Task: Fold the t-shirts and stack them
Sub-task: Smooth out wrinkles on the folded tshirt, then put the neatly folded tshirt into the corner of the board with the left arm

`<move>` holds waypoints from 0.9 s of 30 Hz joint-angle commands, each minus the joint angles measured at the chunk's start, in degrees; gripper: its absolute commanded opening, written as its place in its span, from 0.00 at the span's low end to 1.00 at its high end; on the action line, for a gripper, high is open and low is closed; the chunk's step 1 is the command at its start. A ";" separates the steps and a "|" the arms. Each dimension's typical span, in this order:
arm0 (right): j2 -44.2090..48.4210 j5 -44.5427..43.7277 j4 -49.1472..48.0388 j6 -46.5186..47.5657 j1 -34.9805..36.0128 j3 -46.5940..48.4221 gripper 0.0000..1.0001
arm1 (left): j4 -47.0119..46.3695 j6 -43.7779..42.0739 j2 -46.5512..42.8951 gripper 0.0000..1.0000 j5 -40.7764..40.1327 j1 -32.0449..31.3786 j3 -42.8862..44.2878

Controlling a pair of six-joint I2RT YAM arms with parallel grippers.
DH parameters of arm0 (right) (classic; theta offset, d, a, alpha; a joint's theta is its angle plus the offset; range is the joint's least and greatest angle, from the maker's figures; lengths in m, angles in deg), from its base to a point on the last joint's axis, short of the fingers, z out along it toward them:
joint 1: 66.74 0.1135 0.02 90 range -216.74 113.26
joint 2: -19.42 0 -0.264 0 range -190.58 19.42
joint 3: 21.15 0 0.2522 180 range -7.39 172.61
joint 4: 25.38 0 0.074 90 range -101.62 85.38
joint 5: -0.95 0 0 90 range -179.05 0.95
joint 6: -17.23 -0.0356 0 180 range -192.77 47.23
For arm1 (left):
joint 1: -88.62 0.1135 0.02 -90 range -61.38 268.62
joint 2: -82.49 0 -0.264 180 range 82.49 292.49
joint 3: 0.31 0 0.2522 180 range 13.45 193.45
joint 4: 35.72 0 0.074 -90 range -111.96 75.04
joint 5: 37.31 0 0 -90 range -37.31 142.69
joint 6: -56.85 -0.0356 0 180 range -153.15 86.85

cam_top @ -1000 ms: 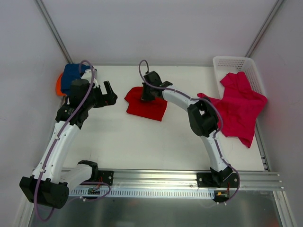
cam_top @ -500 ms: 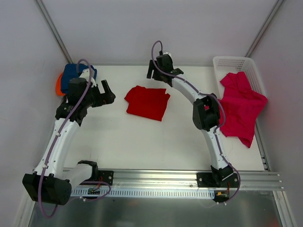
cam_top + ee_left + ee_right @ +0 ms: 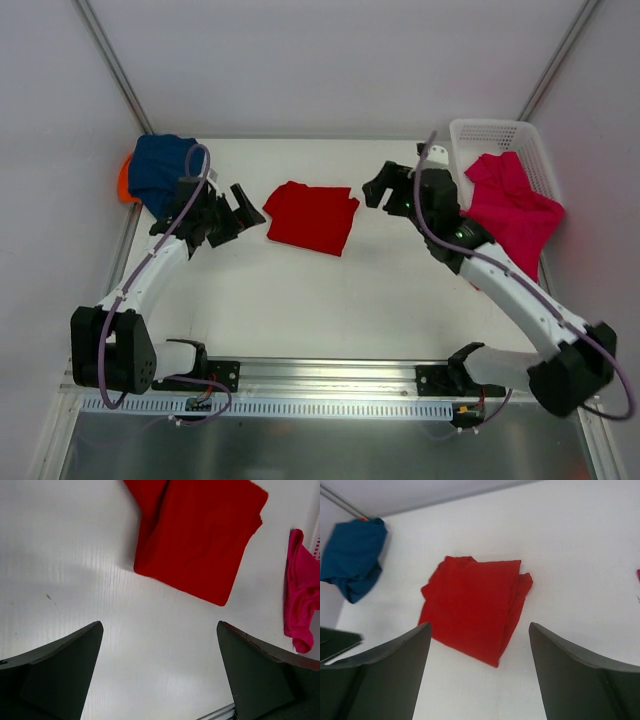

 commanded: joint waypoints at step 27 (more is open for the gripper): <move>56.98 -15.87 33.54 -0.66 1.59 -12.73 0.84 | -43.11 24.97 31.10 0.94 -6.41 -9.75 -13.39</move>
